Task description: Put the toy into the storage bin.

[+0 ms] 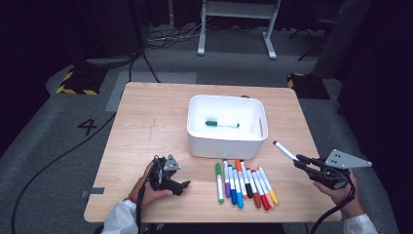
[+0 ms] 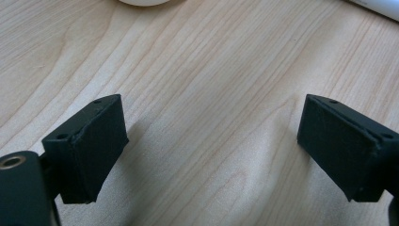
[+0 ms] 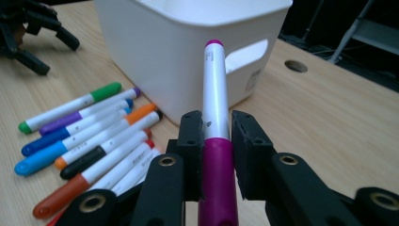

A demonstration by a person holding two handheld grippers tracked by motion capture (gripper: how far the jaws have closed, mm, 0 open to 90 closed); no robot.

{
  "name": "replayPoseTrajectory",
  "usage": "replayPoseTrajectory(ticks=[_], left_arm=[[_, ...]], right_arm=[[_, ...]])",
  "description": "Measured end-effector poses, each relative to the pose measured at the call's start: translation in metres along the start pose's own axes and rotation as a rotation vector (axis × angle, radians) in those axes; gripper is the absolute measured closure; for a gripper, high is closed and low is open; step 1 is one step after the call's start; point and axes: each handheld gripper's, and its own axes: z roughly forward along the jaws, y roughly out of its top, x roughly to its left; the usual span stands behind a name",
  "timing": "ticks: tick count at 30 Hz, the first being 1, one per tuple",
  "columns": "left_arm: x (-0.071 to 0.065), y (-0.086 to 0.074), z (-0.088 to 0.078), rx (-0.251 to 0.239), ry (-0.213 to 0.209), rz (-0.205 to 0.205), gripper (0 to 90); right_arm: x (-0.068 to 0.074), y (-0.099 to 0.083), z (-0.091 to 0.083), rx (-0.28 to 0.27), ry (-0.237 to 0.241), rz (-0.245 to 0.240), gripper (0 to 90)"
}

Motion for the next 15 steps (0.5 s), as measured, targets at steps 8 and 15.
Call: replayPoseTrajectory(ticks=[8, 15], left_arm=[[0.0, 0.0, 0.0, 0.0, 0.0, -0.001, 9.0], [0.0, 0.0, 0.0, 0.0, 0.0, -0.001, 9.0]], right_arm=[[-0.011, 0.035, 0.01, -0.03, 0.005, -0.053, 74.8], [-0.012, 0.063, 0.028, -0.028, 0.047, -0.099, 74.8]])
